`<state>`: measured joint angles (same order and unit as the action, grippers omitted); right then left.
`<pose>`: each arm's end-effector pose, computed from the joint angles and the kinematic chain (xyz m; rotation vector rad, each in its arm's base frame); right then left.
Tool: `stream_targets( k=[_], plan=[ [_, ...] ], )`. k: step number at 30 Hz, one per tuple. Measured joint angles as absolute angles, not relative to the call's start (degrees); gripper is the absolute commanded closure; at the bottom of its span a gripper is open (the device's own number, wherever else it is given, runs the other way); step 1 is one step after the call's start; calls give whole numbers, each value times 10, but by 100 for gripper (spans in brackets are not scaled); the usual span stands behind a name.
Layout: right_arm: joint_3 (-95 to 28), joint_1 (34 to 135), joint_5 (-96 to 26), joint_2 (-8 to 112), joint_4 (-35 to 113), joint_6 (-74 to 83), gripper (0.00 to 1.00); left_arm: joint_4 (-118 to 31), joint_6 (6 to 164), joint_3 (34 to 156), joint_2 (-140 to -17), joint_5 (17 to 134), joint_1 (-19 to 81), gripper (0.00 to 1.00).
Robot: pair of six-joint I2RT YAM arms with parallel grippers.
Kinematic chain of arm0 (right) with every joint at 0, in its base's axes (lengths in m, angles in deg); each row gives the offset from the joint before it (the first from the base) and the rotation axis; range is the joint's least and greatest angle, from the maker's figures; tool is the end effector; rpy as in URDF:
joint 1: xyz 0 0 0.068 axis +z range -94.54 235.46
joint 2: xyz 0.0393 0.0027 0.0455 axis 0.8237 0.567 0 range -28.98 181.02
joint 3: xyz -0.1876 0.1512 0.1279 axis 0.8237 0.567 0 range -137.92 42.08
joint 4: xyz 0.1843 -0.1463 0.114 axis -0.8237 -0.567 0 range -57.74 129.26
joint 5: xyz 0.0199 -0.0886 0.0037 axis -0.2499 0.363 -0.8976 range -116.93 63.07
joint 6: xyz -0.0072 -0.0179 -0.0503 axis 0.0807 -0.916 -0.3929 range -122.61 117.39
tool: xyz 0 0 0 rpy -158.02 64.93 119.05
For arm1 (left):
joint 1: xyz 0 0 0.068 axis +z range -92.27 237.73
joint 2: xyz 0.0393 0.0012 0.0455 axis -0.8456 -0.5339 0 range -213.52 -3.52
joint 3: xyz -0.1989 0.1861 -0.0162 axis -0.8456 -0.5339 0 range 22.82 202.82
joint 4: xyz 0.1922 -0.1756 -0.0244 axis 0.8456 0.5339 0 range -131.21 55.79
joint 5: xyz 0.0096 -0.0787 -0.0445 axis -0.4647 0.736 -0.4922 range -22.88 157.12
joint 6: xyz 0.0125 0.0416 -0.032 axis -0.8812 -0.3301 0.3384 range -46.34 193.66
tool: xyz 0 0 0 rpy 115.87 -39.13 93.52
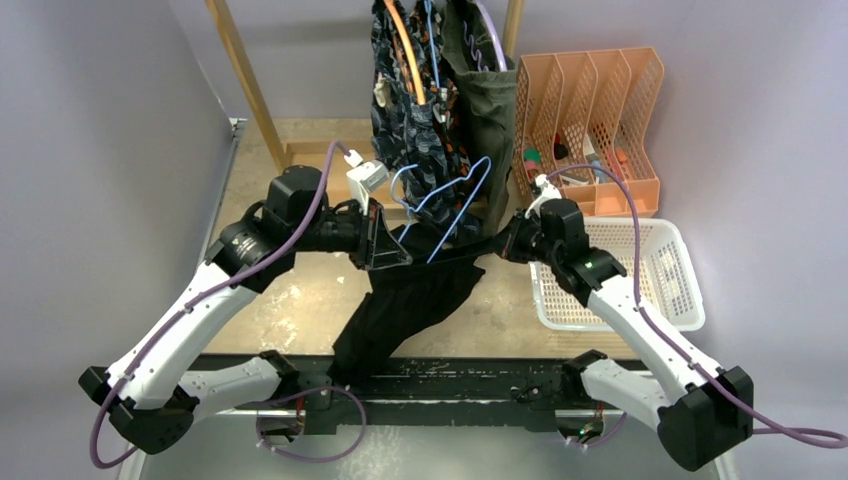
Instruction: Remove the shorts from the hanger
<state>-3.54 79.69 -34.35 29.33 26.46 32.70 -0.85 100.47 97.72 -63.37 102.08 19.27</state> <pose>0.2098 0.0997 0.2959 0.1171 2.0990 0.7765 0.1452 -0.1415 0.4192 0.6437 2.0922 -1.3024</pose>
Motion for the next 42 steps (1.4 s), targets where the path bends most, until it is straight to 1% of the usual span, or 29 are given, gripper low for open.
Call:
stream_targets(
  k=[5,9,10,12,13,15,19,24,27,31,37,42],
  plan=[
    [-5,792,-377,276,296,340,95,-6,1004,977,-649,1019,192,100],
    [-4,790,-415,290,305,338,86,-1,1001,977,-661,1019,186,100],
    [-4,790,-417,297,304,336,81,-2,1001,977,-666,1015,182,100],
    [-4,790,-422,305,296,331,64,-3,1000,977,-680,1002,170,100],
    [-4,789,-427,307,290,325,58,-2,1000,978,-691,994,162,100],
    [-4,788,-430,306,281,319,48,-2,1000,980,-710,981,147,100],
    [0,787,-440,279,285,334,46,-2,1000,980,-731,950,123,100],
    [44,787,-467,177,334,390,46,-7,1000,980,-729,934,115,100],
    [49,790,-486,147,364,419,46,-9,1001,980,-729,927,113,100],
    [48,818,-498,147,433,461,45,-13,1001,979,-729,924,108,100],
    [30,918,-483,186,531,491,45,-12,1001,979,-730,920,107,100],
    [26,931,-470,201,599,511,48,-12,1001,979,-730,915,105,100]
  ],
)
